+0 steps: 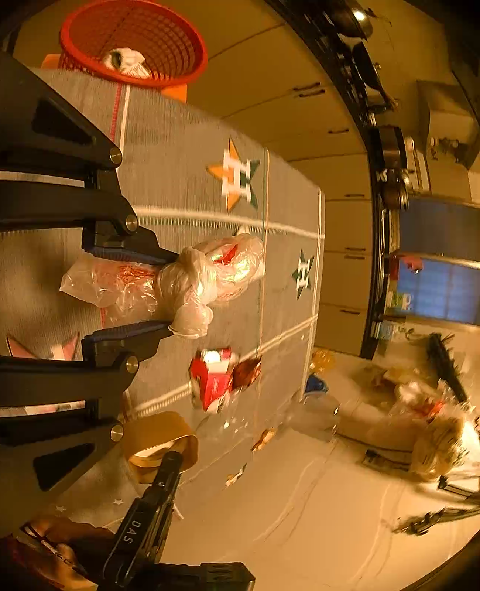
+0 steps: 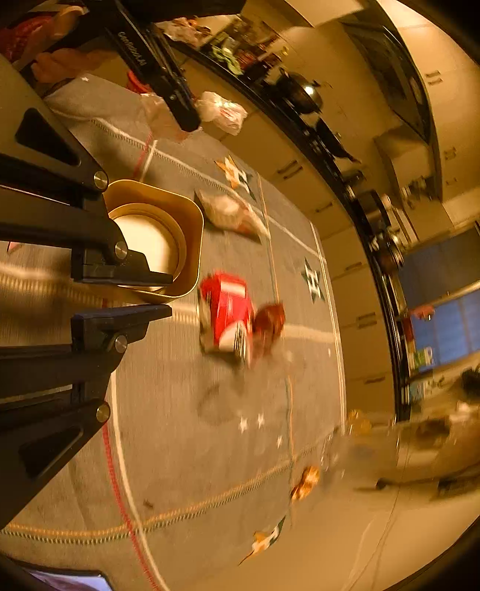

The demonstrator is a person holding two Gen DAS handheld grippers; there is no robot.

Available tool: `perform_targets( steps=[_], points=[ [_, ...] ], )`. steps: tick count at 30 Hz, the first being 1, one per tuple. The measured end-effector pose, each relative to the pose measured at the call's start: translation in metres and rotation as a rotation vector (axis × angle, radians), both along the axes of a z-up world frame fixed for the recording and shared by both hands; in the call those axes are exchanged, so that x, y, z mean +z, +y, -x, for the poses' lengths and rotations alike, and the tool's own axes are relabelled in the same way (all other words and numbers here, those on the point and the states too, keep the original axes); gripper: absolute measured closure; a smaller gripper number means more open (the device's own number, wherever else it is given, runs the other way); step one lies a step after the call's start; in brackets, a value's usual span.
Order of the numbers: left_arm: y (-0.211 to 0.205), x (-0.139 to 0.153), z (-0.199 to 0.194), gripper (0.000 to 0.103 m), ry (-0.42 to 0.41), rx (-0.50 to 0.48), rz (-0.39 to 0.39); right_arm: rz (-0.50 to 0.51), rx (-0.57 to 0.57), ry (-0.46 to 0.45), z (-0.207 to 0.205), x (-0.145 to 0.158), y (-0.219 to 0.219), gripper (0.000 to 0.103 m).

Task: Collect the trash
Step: 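Carry the plastic bag and tape roll over the red basket, then open the right tool over the basket while the left tool releases the plastic bag in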

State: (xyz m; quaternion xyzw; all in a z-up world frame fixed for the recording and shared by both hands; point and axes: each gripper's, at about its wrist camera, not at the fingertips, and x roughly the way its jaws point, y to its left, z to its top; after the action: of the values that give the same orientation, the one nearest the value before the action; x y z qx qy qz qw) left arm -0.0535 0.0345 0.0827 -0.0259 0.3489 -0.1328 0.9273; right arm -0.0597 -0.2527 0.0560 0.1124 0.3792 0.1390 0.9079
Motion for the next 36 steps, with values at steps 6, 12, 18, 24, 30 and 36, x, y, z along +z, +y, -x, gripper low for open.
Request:
perform_targets(
  steps=[6,12,18,24,30,36],
  points=[
    [0.06,0.01,0.007,0.075,-0.022,0.103,0.027,0.026,0.123,-0.042,-0.006,0.019,0.055,0.092],
    [0.132,0.014,0.014,0.075,-0.042,0.238,0.005,0.044,0.25,-0.065,-0.021,0.033,0.123,0.092],
    [0.197,0.001,0.015,0.075,-0.016,0.356,-0.014,0.035,0.383,-0.043,-0.048,0.036,0.201,0.092],
    [0.235,-0.022,0.011,0.075,0.031,0.416,-0.009,0.027,0.493,-0.021,-0.07,0.034,0.275,0.092],
    [0.252,-0.039,0.005,0.075,0.062,0.453,-0.016,0.051,0.547,0.0,-0.084,0.021,0.331,0.092],
    [0.264,-0.045,0.002,0.069,0.079,0.486,-0.02,0.052,0.575,0.04,-0.097,0.005,0.366,0.089]
  ],
)
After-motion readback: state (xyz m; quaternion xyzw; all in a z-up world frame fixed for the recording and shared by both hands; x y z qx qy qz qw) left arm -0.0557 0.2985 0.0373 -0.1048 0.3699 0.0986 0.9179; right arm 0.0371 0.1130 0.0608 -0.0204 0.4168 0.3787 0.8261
